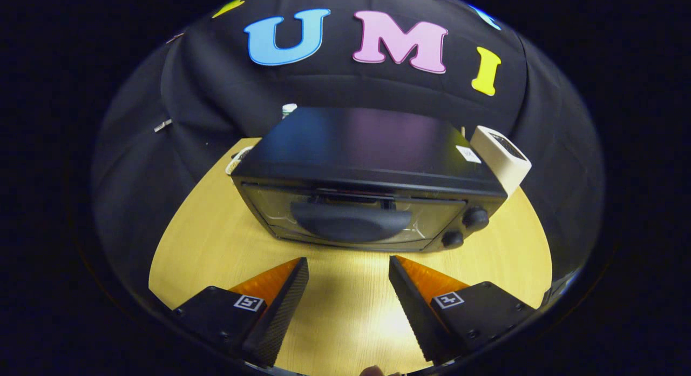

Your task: Open the toaster oven, put the food inside, and close the toaster oven door.

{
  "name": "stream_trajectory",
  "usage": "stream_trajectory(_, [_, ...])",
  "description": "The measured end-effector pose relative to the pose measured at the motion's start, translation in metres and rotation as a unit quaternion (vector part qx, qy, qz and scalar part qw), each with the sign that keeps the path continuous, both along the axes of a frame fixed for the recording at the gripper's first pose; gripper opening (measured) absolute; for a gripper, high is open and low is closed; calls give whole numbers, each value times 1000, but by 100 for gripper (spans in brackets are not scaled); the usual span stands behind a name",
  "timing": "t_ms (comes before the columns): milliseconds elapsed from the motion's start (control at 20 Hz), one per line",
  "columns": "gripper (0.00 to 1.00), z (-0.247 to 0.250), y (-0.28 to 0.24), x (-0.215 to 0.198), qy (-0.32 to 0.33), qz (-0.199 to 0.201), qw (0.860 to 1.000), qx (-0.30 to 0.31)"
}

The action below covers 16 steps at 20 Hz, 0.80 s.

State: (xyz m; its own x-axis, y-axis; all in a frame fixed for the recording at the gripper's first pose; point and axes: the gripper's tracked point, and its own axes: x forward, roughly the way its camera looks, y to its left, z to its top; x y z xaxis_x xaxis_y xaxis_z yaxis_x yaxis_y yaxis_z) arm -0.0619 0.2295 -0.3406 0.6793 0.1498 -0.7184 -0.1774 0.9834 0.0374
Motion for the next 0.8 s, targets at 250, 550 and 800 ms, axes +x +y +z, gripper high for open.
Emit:
stream_trajectory(250, [97, 40, -7, 13, -79, 2, 997, 5])
stream_trajectory(550, [98, 90, -25, 21, -142, 0, 990, 15])
stream_trajectory(800, [97, 149, -51, 37, -191, -26, 980, 41])
